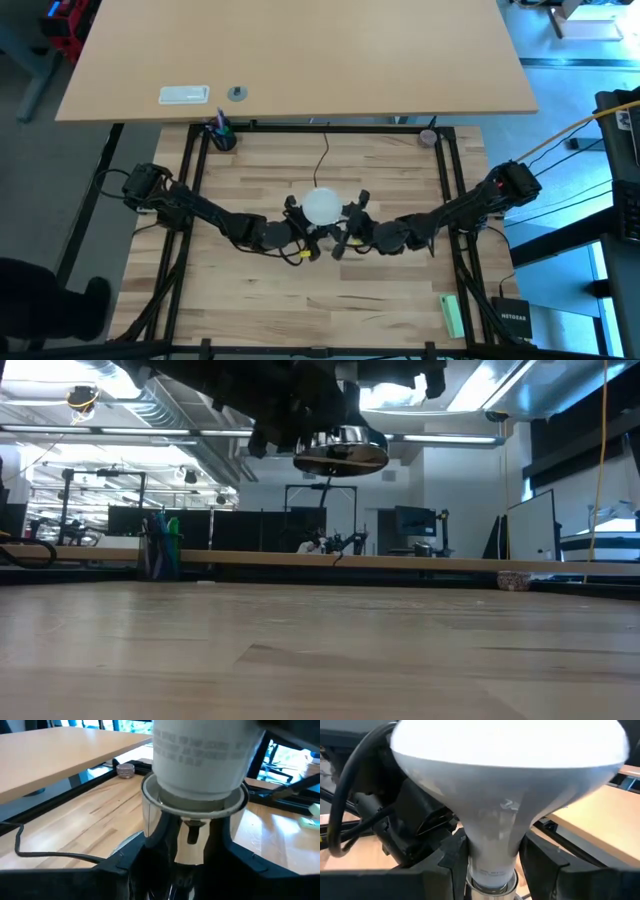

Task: Screw lightbulb
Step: Insert the lightbulb into the lamp

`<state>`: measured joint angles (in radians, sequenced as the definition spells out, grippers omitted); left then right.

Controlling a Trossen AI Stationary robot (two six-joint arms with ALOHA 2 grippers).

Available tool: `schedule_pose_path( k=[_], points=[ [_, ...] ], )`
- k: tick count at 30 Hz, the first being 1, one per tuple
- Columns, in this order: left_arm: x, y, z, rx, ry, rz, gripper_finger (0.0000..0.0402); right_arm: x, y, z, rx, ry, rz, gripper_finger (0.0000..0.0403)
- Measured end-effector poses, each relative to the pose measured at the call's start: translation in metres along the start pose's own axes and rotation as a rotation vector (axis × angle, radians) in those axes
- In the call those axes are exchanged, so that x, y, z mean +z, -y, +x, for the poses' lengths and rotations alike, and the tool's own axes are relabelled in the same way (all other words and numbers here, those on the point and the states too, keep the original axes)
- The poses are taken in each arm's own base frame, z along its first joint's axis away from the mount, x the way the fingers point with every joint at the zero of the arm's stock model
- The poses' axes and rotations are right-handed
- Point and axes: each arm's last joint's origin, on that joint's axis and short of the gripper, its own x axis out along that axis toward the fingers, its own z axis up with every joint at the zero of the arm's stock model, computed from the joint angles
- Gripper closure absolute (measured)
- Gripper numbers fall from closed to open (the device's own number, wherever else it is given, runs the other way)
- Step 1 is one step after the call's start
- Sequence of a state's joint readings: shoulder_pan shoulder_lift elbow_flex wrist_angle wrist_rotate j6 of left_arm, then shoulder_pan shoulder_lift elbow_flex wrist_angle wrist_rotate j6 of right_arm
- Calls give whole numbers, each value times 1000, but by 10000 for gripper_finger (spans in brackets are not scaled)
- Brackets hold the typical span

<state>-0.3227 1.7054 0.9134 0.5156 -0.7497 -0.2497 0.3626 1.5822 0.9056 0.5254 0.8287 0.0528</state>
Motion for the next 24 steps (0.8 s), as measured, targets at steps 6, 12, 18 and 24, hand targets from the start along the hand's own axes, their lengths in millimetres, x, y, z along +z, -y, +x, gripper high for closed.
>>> schedule_pose_path(
  k=[6, 12, 18, 24],
  points=[
    [0, 1, 0, -14, -5, 35, 231, -1, 0, 0, 54, -8, -18, 209],
    [4, 6, -3, -104, 0, 104, 231, 14, 5, -12, 173, -1, -71, 151],
    [3, 13, -5, -330, -21, 171, 231, 37, 20, -38, 539, -51, -104, 142],
    [8, 21, -9, -605, 23, 172, 231, 41, 20, -45, 712, -60, -110, 152]
  ],
)
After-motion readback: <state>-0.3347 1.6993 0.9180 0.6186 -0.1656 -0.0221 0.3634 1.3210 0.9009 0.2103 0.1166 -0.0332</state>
